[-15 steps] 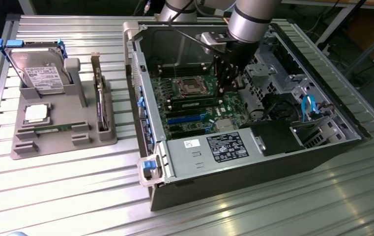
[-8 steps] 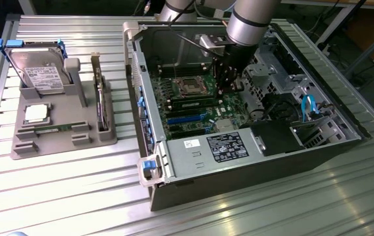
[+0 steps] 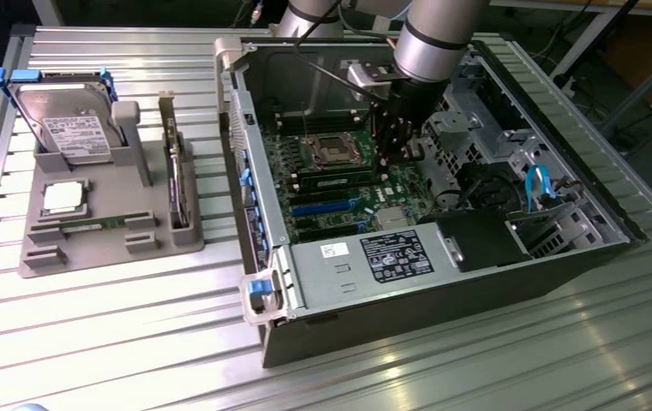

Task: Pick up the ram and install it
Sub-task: 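Press down the ram until it locks into place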

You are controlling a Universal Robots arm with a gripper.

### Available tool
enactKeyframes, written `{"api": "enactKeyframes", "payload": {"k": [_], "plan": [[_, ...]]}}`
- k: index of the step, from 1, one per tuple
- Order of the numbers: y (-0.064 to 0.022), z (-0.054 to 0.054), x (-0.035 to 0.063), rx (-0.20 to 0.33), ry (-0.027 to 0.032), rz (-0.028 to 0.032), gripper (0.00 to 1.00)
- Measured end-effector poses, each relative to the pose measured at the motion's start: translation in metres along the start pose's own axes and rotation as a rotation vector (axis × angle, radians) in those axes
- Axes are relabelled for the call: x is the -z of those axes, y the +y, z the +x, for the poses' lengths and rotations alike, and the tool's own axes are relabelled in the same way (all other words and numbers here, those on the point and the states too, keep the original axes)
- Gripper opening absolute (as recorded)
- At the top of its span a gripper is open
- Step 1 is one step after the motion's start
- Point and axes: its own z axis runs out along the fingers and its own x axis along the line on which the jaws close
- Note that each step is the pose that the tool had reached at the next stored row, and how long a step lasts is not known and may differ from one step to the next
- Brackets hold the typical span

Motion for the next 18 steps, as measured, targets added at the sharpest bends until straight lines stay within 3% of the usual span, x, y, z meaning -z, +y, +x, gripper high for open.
{"api": "enactKeyframes", "payload": {"k": [11, 13, 18], "plan": [[-0.0001, -0.0003, -0.0046, 0.0, 0.0012, 0.0004, 0.11], [0.0, -0.0001, -0.0015, 0.0, 0.0012, -0.0054, 0.11], [0.0001, 0.0001, 0.0015, 0.0, 0.0009, -0.0062, 0.11]]}}
